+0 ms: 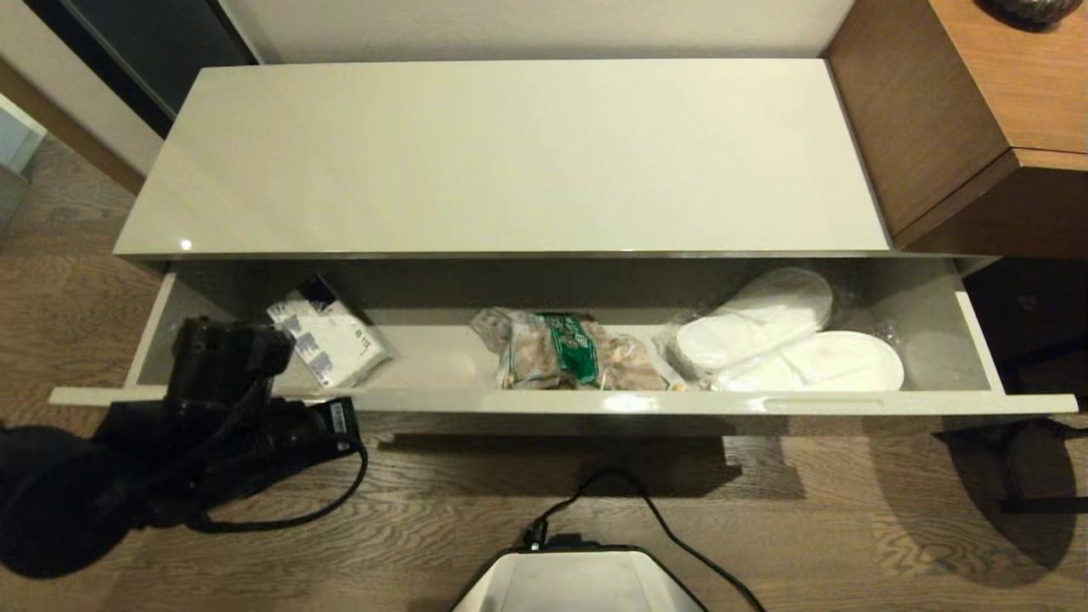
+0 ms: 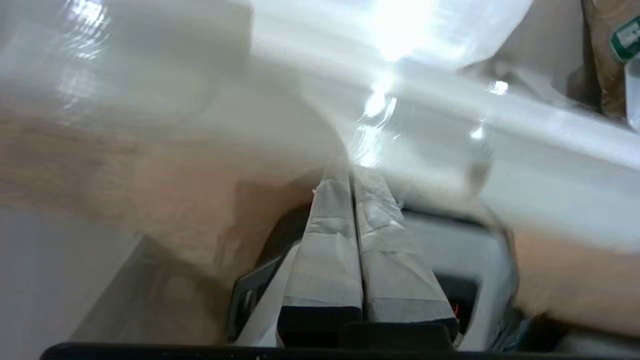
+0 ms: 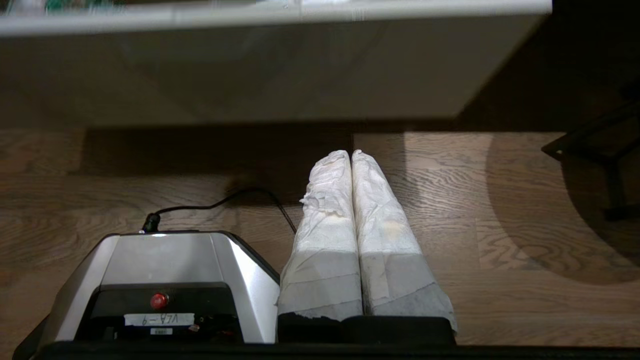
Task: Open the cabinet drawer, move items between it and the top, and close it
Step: Close the drawer
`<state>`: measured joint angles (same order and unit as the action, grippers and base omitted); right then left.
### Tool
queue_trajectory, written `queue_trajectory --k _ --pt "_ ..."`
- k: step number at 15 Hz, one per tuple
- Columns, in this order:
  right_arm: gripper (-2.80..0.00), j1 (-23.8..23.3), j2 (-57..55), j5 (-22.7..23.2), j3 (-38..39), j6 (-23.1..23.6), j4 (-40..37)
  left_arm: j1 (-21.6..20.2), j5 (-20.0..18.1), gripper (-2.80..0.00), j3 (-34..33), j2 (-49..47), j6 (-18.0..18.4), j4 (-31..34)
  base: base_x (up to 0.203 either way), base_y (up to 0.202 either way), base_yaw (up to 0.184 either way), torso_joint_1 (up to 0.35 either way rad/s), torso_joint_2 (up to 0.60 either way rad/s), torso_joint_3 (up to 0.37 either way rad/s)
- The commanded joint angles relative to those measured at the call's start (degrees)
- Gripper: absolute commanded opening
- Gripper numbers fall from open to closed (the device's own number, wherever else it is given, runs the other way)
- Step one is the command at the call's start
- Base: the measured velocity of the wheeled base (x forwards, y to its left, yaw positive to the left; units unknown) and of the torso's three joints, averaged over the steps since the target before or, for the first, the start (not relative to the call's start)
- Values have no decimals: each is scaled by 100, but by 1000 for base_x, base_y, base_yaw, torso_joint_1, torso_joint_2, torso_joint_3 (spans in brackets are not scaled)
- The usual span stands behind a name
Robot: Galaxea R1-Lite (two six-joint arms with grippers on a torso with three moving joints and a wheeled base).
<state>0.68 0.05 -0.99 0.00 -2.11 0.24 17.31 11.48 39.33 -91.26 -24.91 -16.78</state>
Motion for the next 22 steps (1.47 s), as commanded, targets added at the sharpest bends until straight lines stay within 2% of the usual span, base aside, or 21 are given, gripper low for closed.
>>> queue_trajectory --k 1,3,5,6,18,20,22 --pt "-280 0 101 -7 9 0 2 -46 24 -280 846 363 -201 907 0 0 0 0 0 0" --pt "-280 -6 101 1 8 0 2 -61 143 -280 1391 254 -416 1228 0 0 0 0 0 0" --pt "-280 2 101 2 9 0 2 -86 589 -280 1602 -31 -512 1248 0 0 0 0 0 0" --pt "-280 1 101 -5 9 0 2 -81 667 -280 1615 -65 -536 1268 0 0 0 0 0 0" --pt "-280 -4 101 -3 6 0 2 -70 732 -280 1543 198 -493 1377 0 0 0 0 0 0" --pt "-280 2 101 2 9 0 2 -70 738 -280 1720 521 -473 1778 0 0 0 0 0 0" --pt "-280 2 101 2 9 0 2 -70 730 -280 2308 1064 -321 2653 0 0 0 0 0 0"
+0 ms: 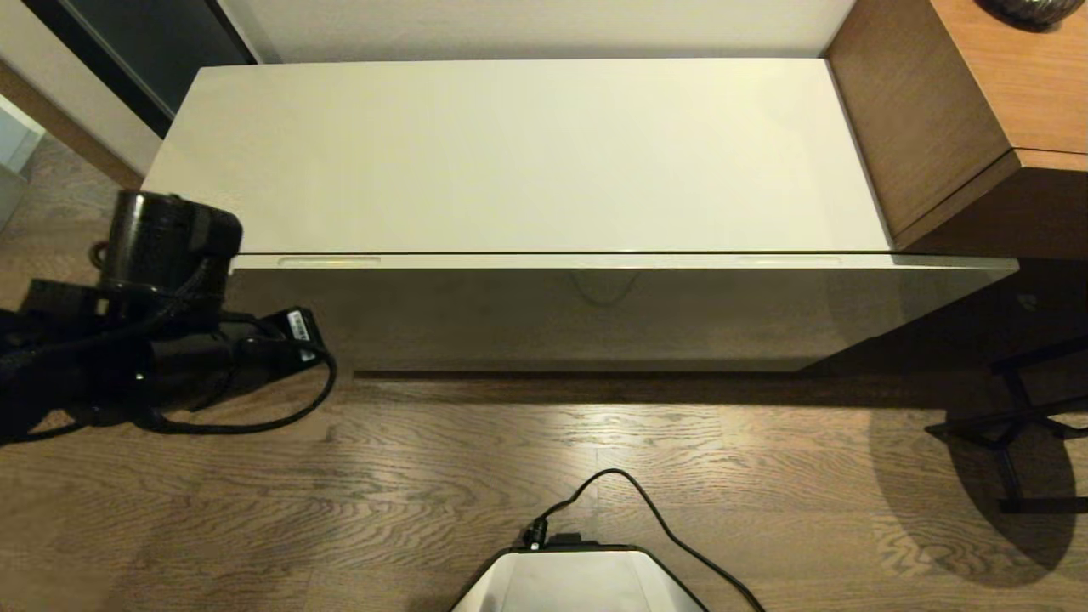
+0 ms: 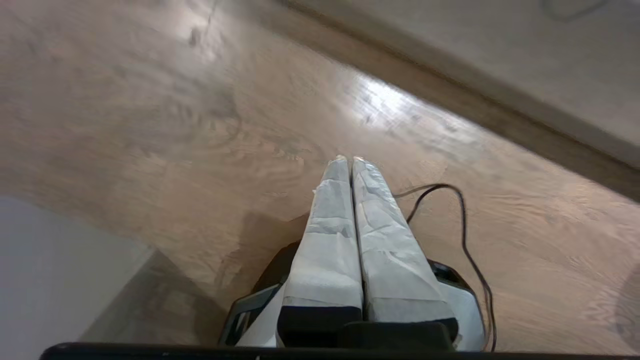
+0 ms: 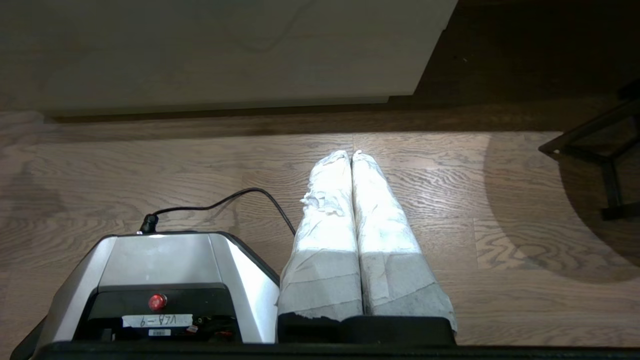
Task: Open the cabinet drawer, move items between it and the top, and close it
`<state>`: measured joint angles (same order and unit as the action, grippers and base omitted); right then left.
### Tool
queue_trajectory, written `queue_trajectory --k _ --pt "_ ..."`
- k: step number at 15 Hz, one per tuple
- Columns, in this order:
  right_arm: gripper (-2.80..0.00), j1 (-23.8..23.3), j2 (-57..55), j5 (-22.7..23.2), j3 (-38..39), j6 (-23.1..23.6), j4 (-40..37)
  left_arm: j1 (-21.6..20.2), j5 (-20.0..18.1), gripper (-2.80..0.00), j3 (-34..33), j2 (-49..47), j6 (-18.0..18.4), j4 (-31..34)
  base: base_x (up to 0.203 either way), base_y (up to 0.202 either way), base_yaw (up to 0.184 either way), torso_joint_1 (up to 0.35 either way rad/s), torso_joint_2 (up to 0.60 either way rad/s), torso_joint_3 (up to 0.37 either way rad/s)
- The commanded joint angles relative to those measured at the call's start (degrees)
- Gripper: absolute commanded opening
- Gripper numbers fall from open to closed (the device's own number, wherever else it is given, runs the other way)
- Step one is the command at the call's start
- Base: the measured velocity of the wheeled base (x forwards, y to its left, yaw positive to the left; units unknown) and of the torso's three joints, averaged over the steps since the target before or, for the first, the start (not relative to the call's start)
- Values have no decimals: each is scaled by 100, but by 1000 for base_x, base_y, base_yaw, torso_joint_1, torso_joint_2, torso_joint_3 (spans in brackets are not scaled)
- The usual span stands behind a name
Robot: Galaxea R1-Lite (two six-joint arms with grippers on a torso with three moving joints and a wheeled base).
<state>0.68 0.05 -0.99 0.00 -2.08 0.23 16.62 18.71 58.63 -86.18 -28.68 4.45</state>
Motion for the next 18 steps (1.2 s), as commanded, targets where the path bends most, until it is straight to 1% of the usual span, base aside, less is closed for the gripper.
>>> queue_trajectory --k 1,3,5,7,9,10,13,15,16,17,18 --pt "-280 2 101 2 9 -2 3 0 -1 -280 625 780 184 982 0 0 0 0 0 0" --pt "-280 -6 101 0 2 -2 3 37 -37 -280 697 1411 460 1547 0 0 0 0 0 0" --pt "-280 2 101 2 9 -2 3 113 -55 -280 294 2307 775 1939 0 0 0 0 0 0" --pt "-280 -7 101 2 9 -2 3 144 -67 -280 -137 3357 1196 2382 0 0 0 0 0 0" --pt "-280 2 101 2 9 -2 3 153 -75 -280 -391 4384 1505 3288 0 0 0 0 0 0" --pt "-280 2 101 2 9 -2 3 155 -76 -280 -483 4685 1630 3747 0 0 0 0 0 0" --pt "-280 -7 101 -2 9 -2 3 58 -101 -280 -823 5759 1955 4520 0 0 0 0 0 0" --pt "-280 2 101 2 1 -2 3 -435 -272 -280 -982 6266 2311 4960 0 0 0 0 0 0" --pt "-280 2 101 2 9 -2 3 -790 -574 -280 -1044 6568 2458 5198 0 0 0 0 0 0" --pt "-280 -6 101 -1 6 1 3 -1132 -926 -280 -1125 7075 2708 5481 0 0 0 0 0 0" --pt "-280 2 101 0 0 -2 3 -1373 -1179 -280 -1304 7556 2961 5690 0 0 0 0 0 0"
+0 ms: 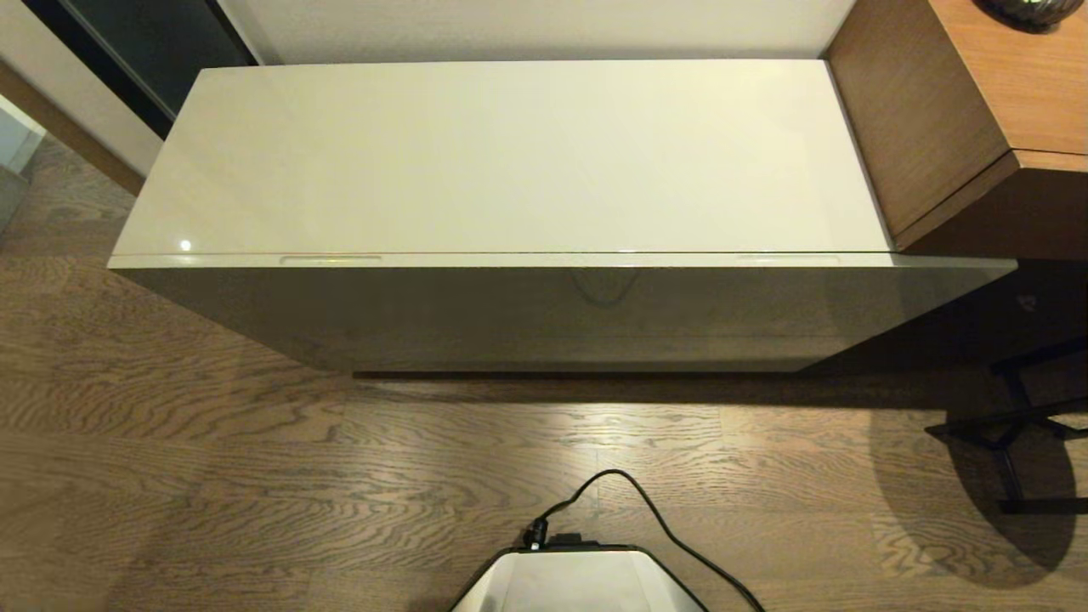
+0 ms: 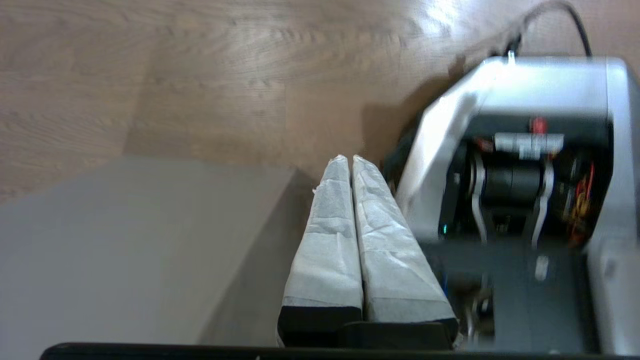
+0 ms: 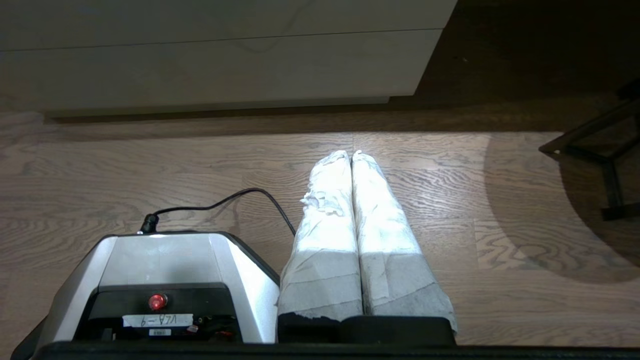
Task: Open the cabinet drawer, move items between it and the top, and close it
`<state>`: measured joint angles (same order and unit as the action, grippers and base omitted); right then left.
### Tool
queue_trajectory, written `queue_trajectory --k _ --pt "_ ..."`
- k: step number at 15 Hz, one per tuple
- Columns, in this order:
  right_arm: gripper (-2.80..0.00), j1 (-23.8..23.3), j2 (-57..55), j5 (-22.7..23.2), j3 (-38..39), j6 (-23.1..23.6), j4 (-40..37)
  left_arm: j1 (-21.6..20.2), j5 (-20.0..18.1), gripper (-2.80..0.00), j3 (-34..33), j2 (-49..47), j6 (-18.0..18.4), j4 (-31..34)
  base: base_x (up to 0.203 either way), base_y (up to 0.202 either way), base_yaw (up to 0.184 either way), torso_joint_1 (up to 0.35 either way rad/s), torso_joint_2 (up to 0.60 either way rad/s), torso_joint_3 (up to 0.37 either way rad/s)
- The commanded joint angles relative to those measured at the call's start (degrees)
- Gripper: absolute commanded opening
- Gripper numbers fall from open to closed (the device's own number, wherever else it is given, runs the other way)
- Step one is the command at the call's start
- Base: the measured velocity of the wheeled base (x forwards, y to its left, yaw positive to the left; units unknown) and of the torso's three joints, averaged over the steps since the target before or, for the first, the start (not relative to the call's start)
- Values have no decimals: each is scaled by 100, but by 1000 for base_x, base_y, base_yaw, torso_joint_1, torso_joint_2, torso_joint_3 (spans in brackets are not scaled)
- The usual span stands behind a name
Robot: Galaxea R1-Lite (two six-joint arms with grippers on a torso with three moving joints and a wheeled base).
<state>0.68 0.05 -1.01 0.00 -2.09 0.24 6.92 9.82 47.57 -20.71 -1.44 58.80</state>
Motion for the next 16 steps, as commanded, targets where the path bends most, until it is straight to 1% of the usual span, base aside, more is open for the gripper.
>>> queue_trajectory --k 1,2,3,5,6,7,8,10,12,13,14,15,16 --pt "-280 2 101 5 2 -2 2 -586 -472 -280 -474 1272 432 338 0 0 0 0 0 0" --pt "-280 -3 101 1 9 -2 2 -680 -637 -280 -756 1386 572 81 0 0 0 0 0 0" --pt "-280 1 101 4 0 -2 2 -701 -717 -280 -1010 1568 643 -18 0 0 0 0 0 0" --pt "-280 2 101 2 0 -2 2 -706 -1058 -280 -1433 2088 982 -31 0 0 0 0 0 0" --pt "-280 -3 101 5 0 -2 2 -708 -1287 -280 -1542 2098 1106 -44 0 0 0 0 0 0" --pt "-280 2 101 -4 0 -2 2 -710 -1395 -280 -1564 2068 1150 -107 0 0 0 0 0 0" --pt "-280 2 101 -2 0 -2 2 -710 -1403 -280 -1598 2071 1091 -264 0 0 0 0 0 0" --pt "-280 -6 101 4 0 -2 2 -710 -1399 -280 -1889 2071 781 -920 0 0 0 0 0 0" --pt "-280 2 101 5 0 -2 2 -710 -1326 -280 -2520 2071 435 -2343 0 0 0 0 0 0" --pt "-280 2 101 -4 0 -2 2 -710 -1175 -280 -3029 2071 351 -3180 0 0 0 0 0 0" --pt "-280 -2 101 5 0 -2 2 -710 -989 -280 -3497 2069 315 -3978 0 0 0 0 0 0" --pt "-280 -5 101 4 0 -2 2 -710 -856 -280 -4064 2067 353 -5075 0 0 0 0 0 0" --pt "-280 1 101 3 0 -2 2 -710 -853 -280 -4413 2069 420 -6158 0 0 0 0 0 0"
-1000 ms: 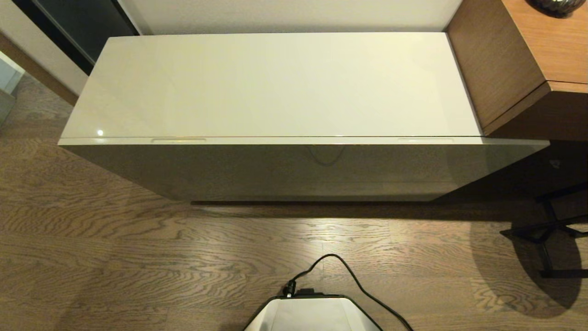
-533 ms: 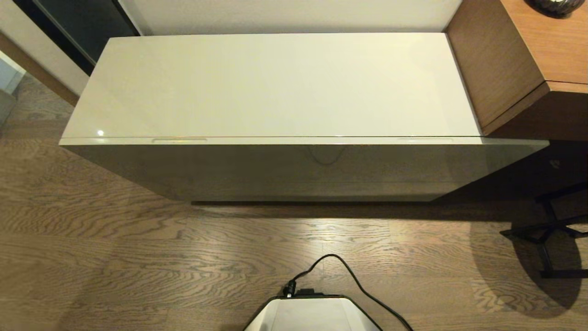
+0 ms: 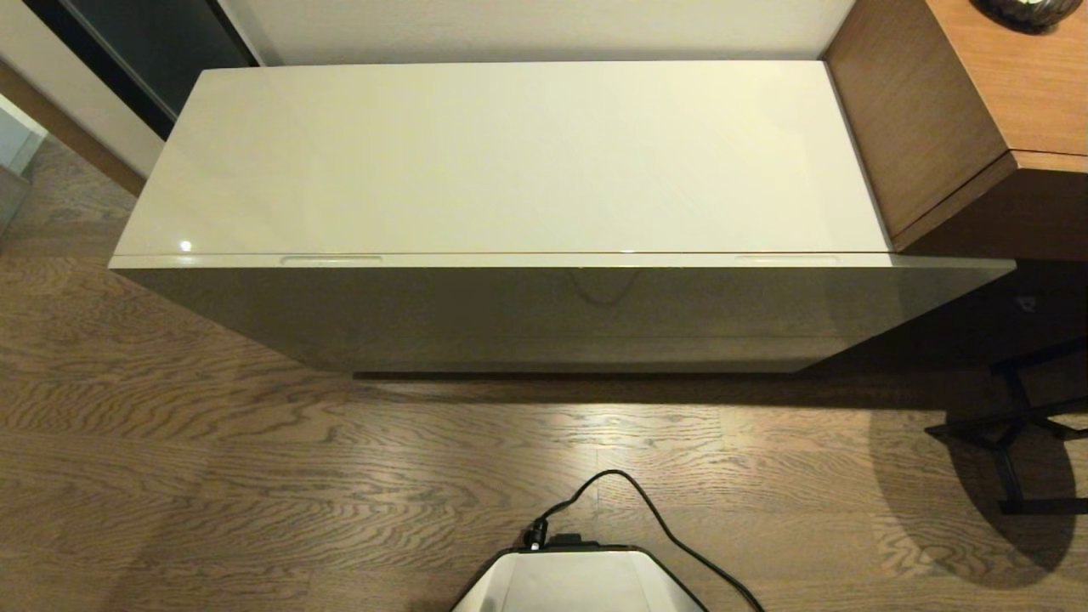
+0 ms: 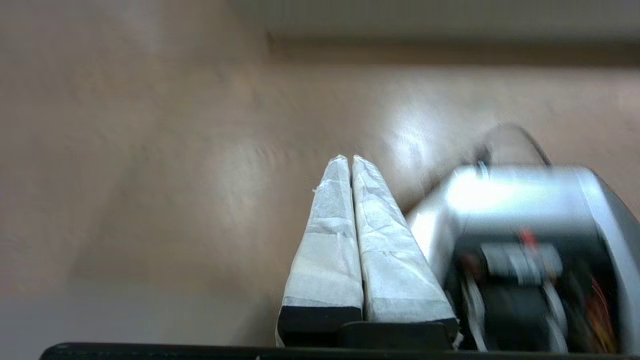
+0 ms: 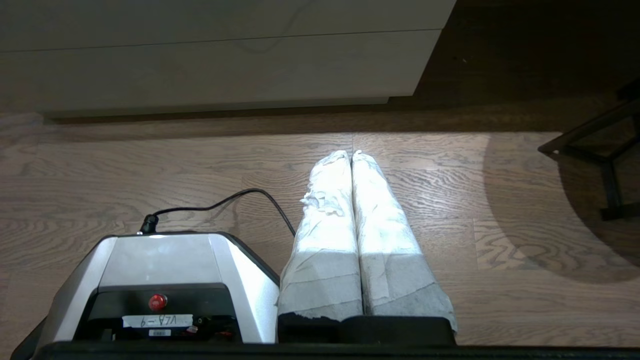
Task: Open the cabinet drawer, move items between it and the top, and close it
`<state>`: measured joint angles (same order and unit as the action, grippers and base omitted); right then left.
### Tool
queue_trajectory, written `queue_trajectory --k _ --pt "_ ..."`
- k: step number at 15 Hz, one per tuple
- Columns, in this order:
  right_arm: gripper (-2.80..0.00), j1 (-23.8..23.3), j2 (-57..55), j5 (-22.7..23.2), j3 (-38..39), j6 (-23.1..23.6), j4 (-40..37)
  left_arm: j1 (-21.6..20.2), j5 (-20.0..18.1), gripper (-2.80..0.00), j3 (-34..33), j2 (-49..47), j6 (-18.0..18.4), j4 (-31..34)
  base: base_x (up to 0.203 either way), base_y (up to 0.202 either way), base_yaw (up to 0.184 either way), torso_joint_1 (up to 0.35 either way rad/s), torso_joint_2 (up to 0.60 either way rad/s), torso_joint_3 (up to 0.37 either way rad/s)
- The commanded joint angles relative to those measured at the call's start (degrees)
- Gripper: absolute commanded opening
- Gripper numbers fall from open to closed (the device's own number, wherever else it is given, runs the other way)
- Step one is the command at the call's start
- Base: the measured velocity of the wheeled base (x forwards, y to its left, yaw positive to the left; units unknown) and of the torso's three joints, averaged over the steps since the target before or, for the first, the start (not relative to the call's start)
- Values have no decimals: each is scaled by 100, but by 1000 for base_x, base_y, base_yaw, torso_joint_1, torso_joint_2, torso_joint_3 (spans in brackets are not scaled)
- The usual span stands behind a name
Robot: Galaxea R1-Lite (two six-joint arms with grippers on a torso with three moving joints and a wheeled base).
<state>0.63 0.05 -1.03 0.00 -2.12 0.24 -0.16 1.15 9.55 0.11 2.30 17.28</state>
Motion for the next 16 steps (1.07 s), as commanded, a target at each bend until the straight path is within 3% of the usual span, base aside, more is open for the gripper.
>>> queue_trajectory --k 1,2,4,5,16 --pt "-280 7 101 5 0 1 2 -2 -36 -280 -738 -13 84 -2553 0 0 0 0 0 0" --pt "-280 1 101 0 0 1 2 -2 -71 -280 -818 -12 109 -2693 0 0 0 0 0 0" --pt "-280 7 101 -2 0 1 2 -2 -134 -280 -923 -11 144 -1824 0 0 0 0 0 0" --pt "-280 7 101 -3 0 1 2 -2 -158 -280 -954 -11 200 -1701 0 0 0 0 0 0" --pt "-280 2 101 -3 0 1 2 -2 -150 -280 -955 -11 122 -1693 0 0 0 0 0 0"
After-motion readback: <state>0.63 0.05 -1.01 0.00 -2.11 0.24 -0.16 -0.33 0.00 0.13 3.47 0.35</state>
